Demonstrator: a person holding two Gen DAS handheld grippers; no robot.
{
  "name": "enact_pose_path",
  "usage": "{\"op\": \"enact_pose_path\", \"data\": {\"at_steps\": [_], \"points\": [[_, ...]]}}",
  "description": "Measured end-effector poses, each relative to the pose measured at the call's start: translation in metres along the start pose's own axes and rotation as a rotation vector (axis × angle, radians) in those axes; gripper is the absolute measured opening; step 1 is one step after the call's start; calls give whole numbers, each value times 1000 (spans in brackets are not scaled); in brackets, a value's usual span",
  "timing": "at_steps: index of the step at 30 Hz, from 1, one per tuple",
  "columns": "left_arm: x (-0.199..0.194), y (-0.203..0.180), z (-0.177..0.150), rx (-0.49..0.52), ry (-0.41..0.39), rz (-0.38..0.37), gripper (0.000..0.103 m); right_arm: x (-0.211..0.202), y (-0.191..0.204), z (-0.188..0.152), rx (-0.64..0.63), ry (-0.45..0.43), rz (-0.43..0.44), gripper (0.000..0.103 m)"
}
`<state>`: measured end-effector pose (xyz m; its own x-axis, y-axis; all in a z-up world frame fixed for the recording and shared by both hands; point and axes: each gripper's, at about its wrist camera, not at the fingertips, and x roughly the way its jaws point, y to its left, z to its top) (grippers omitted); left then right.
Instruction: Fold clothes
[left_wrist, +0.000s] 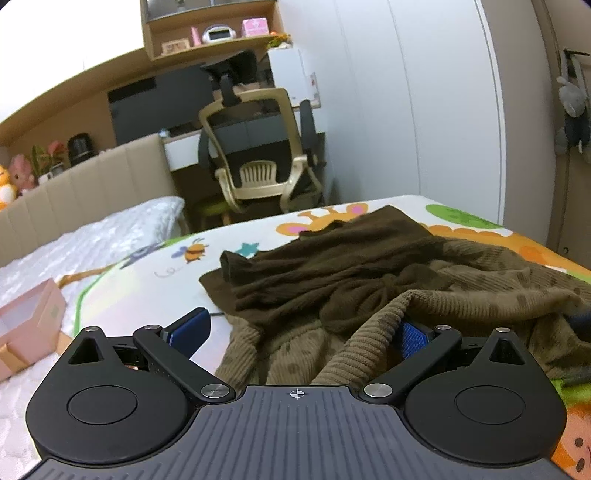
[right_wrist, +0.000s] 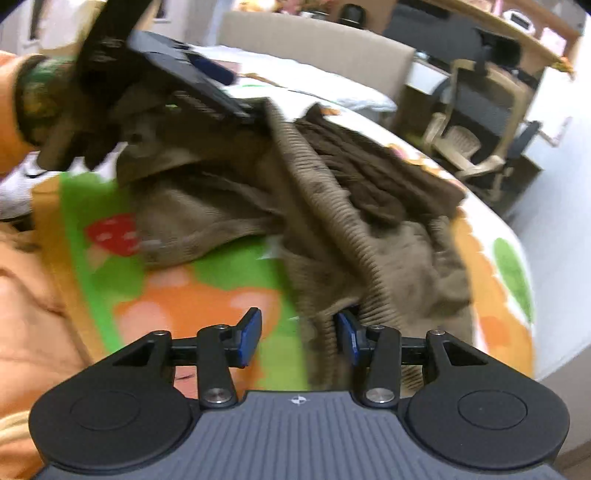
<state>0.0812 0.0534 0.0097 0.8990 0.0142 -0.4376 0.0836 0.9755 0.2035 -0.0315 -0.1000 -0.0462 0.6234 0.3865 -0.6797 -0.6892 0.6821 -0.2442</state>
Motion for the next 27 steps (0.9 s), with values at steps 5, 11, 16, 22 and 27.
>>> {"op": "enact_pose_path", "data": {"at_steps": [5,11,16,22,27], "points": [[0,1,1,-6,3,1,102,12,-18,2,103,-5,-68,44],[3,0,-2,-11,18,-6,102,29,-11,12,147,-37,77,19],[-3,6,-6,-17,23,5,102,17,22,14,17,-41,210,16],[-25,13,-24,25,40,-30,102,-22,28,5,-19,-103,259,21],[-55,18,-61,117,79,-54,103,-28,18,-21,-71,-110,-185,67]]}}
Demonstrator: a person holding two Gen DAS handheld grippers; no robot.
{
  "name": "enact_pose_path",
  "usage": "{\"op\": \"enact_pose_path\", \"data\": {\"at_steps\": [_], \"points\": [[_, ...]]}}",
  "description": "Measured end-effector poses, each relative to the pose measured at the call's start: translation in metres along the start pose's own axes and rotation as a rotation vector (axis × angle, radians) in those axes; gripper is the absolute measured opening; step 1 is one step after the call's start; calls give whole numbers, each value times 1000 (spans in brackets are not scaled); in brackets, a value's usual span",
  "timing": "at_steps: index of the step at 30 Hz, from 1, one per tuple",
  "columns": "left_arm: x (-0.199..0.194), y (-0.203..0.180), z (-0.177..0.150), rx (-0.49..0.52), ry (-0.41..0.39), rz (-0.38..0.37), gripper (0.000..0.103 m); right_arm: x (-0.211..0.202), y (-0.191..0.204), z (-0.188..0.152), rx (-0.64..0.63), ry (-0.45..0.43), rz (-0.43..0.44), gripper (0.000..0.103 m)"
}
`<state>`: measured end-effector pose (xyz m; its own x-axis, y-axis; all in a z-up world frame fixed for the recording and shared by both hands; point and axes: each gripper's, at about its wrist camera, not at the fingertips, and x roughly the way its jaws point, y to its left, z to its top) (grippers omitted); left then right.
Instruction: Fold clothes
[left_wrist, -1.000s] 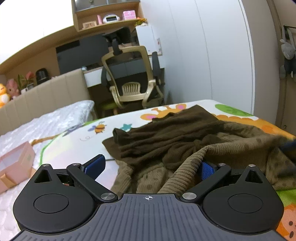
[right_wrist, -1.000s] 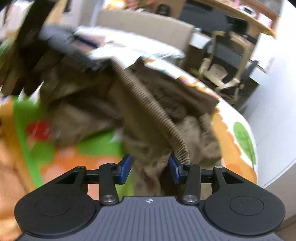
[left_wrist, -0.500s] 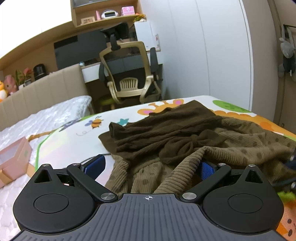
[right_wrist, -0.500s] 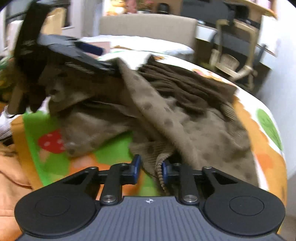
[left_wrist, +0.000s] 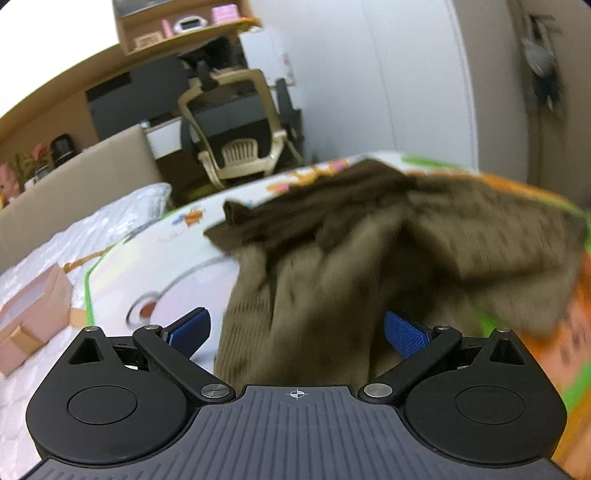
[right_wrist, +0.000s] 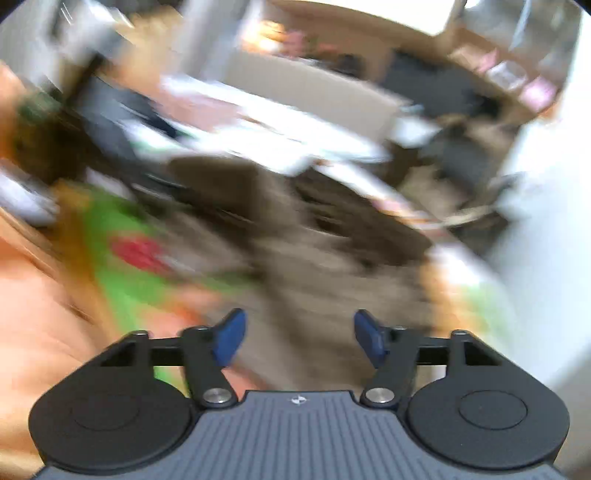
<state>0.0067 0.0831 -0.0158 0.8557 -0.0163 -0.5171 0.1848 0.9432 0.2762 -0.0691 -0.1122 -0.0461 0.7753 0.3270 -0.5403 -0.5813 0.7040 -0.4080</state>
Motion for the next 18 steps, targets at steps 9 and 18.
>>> {"op": "enact_pose_path", "data": {"at_steps": [9,18], "points": [[-12,-11,-35,120,43,58,103,49,-1,-4,60,29,-154,66],[-61,26,-30,-51,-158,386,103,-3,-34,-22,187,-30,-235,53]]}}
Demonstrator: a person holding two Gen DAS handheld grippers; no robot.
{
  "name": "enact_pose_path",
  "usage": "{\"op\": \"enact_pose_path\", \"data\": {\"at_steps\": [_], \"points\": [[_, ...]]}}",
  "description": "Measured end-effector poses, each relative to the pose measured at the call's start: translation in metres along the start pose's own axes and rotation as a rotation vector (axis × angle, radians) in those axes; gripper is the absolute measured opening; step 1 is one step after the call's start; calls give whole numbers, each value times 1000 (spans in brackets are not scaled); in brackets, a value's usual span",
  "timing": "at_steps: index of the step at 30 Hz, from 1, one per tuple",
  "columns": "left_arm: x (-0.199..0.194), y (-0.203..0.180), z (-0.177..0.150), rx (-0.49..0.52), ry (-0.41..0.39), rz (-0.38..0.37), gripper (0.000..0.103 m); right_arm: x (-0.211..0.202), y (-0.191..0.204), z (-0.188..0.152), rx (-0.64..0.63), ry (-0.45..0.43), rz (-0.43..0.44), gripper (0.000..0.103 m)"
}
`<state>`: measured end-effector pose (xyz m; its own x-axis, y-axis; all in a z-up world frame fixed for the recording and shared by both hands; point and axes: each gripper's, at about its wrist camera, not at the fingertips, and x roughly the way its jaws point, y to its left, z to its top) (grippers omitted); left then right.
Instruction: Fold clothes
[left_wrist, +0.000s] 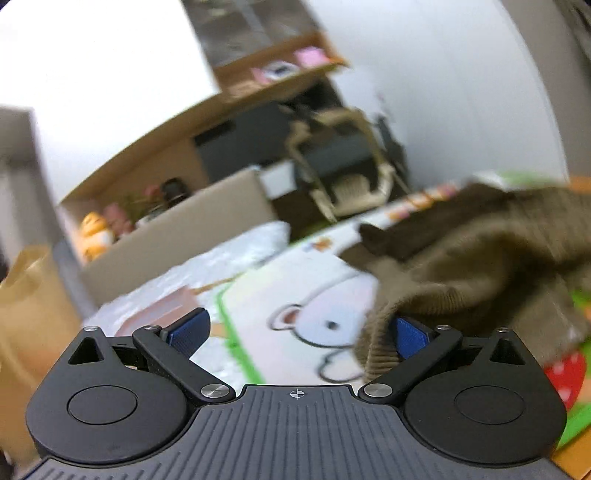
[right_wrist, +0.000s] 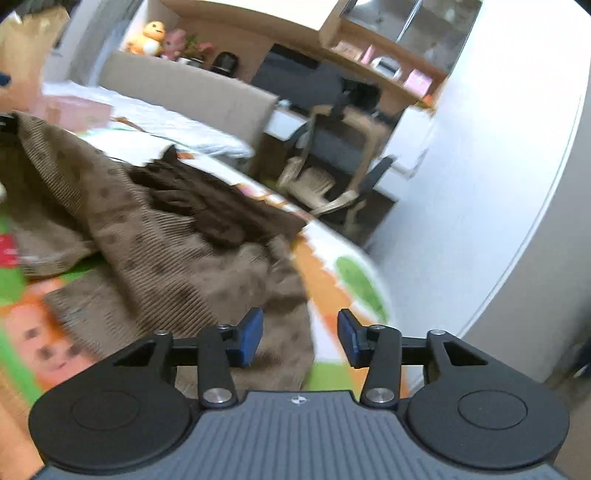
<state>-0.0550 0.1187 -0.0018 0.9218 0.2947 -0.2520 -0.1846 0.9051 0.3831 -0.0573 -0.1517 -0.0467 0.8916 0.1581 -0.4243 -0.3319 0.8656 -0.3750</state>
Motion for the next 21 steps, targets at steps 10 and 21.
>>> {"op": "enact_pose_path", "data": {"at_steps": [10,21], "points": [[24,-47,-15,175,107,-188,103,47,82,33,-169,33,268,78],[6,18,8,-166,-28,66,103,2,73,29,-321,-313,-255,72]]}}
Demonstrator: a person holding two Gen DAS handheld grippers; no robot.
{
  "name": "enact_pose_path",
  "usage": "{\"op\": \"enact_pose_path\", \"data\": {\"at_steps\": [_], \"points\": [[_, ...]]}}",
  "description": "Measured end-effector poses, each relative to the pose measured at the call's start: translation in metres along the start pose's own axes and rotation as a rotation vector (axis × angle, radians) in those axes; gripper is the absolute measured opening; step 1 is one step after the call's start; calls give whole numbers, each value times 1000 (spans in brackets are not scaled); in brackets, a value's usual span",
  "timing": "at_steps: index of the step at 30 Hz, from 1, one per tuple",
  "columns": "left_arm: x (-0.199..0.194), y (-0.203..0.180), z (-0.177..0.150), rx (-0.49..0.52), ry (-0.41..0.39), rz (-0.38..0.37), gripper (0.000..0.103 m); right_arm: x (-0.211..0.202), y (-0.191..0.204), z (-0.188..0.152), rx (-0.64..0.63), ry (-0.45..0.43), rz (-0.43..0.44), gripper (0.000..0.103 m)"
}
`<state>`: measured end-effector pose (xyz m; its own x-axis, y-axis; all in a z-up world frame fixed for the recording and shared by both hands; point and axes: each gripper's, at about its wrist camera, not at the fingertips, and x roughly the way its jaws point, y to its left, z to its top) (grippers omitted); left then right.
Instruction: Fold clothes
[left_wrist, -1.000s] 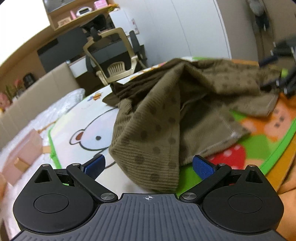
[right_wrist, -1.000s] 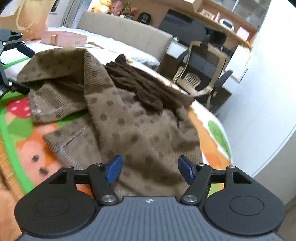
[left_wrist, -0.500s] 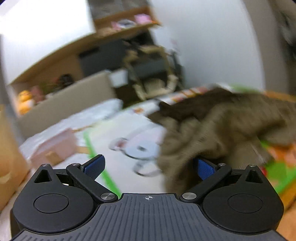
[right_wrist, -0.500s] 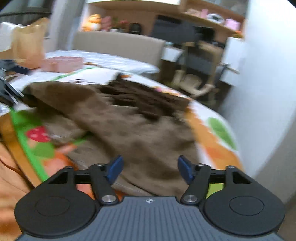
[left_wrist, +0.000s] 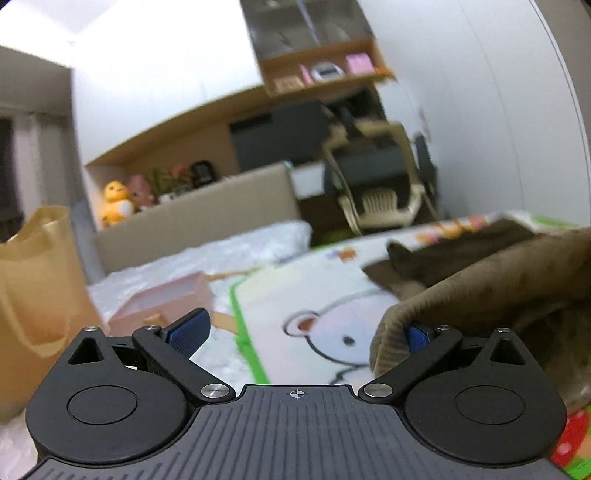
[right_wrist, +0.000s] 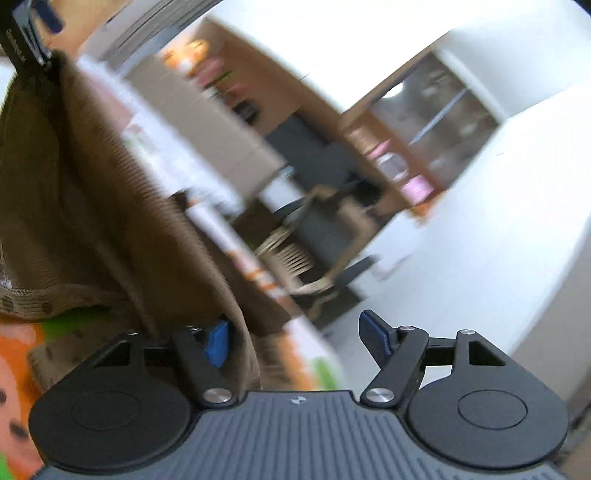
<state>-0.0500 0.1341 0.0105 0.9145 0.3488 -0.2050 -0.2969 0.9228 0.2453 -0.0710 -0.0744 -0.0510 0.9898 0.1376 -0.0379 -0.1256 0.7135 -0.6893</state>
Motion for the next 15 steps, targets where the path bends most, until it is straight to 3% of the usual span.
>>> {"op": "enact_pose_path", "data": {"at_steps": [5,7,11,15], "points": [[-39,20,5,-141,-77,-39,103,-61,-52,-11,134,-97,-28,74],[-48,25,5,-178,-88,-56,103,-70,-77,-18,233,-96,6,82],[-54,37,7,-262,-85,-83,103,-52,-113,-32,392,13,1,83],[-48,39,9,-295,-44,-115,103,-16,-127,-50,557,142,79,83]]}}
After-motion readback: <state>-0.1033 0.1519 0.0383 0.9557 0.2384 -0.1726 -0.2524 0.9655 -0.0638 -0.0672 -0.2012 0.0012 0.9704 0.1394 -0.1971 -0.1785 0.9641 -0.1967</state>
